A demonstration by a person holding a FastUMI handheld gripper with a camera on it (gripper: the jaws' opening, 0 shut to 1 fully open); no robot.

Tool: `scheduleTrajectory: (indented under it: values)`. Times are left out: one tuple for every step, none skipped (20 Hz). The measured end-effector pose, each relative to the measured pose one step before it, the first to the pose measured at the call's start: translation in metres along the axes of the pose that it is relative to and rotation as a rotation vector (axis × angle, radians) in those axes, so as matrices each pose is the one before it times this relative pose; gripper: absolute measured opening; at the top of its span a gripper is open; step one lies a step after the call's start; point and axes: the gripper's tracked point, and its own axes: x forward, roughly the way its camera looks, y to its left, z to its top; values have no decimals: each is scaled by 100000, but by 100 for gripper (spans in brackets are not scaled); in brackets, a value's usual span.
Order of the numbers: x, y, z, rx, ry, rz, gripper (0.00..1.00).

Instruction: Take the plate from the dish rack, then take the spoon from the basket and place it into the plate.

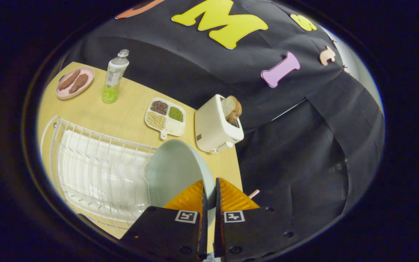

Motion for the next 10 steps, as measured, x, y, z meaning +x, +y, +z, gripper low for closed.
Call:
scheduleTrajectory:
  values:
    - [-184, -875, 39, 1745, -2052, -2803, 13]
    - [-348, -891, 159, 2272, -2480, -2053, 13]
    - [-304, -741, -145, 1957, -2250, -1239, 13]
    - [-636, -736, 59, 1224, -2999, 769, 13]
    - [-516, -550, -132, 1449, -2732, 2173, 13]
    - [-626, -448, -229, 1605, -1828, 3027, 13]
    - [-715, -468, -448, 2057, -1802, 4740, 13]
    - [-677, -202, -598, 1978, -867, 5099, 13]
    - [-486, 65, -1083, 3552, -26, 5602, 13]
    - [-665, -68, -1206, 1507, -370, 5716, 13]
